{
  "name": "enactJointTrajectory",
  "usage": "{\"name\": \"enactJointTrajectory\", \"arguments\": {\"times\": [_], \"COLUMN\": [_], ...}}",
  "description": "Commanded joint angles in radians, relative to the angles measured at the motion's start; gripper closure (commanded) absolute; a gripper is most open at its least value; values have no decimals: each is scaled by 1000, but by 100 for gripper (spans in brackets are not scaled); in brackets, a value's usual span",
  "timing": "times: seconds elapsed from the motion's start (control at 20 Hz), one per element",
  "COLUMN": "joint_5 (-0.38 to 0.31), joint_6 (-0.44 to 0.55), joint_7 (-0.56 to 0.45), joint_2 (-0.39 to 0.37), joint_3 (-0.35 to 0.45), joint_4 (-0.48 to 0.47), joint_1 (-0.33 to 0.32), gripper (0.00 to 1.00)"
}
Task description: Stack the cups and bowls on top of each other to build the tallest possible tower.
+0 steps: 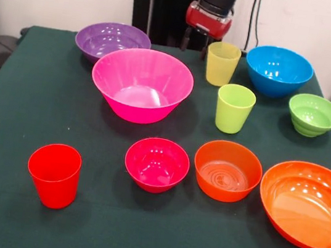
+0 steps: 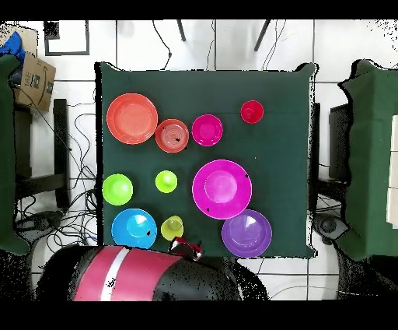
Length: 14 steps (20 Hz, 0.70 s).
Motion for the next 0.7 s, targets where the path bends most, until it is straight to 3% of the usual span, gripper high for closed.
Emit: {"name": "enactJointTrajectory", "arguments": {"times": [0.05,0.45,0.7], "joint_5": [-71,-133,-146], "joint_6": [-37,-130,-134], "joint_7": [201,243,241], "joint_2": [-18,33,34], "joint_3": [177,221,243], "joint_4": [-132,-166,-170], "joint_1": [-42,-72,-78], "gripper": [0,0,0]}}
